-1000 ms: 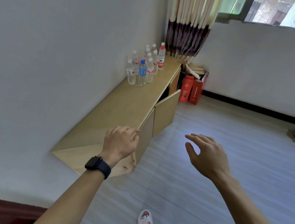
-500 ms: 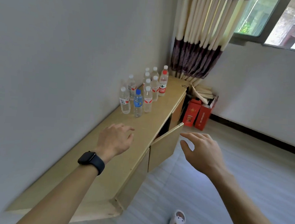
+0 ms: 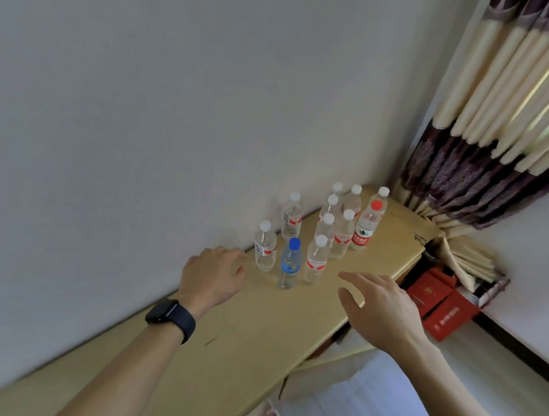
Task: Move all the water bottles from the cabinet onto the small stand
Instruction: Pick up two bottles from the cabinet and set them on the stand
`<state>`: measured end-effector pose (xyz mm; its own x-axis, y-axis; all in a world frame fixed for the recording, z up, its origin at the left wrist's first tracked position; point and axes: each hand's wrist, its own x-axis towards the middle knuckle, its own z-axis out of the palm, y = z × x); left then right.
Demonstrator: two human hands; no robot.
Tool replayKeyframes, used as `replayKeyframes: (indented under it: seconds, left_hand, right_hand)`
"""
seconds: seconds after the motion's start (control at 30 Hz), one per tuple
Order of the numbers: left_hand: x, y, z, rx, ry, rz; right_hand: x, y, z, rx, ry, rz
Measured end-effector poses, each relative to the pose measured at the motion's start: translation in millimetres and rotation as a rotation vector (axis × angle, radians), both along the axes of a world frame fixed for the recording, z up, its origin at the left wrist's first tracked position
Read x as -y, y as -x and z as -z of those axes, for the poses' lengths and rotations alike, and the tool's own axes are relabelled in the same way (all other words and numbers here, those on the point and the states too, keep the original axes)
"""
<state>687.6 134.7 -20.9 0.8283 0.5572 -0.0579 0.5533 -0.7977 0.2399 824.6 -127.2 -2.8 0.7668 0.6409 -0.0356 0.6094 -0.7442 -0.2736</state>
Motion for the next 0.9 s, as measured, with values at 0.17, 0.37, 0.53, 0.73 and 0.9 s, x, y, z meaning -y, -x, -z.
replayKeyframes:
  seconds: [0.17,0.37,0.53,0.73,0.9]
  left_hand:
    - [-51.1,-65.8,26.3,-0.006,0.110,-0.049]
    - [-95.4,-130.4,82.2,-0.117,0.199,-0.061]
    - [-113.2,-164.2,117.4,-0.246,0.130,0.105]
    - [-118.5,-188.9,131.3,-0.251,-0.043,0.227]
    - [-114.3,-196.8,137.5,-0.284,-0.003,0.189]
  right_hand:
    - [-52.7,-68.5,29.3,-0.067,0.089,-0.011]
    - [-107.0,-126.6,72.0,-0.186,0.258,-0.021]
    - [-148.5,-147.0,113.3,-0.278,0.277,0.060]
    - [-182.3,-159.8,149.8,-0.261,0.242,0.155]
    - [-172.0,-162.7,156.6,-0.175,0.260,0.125]
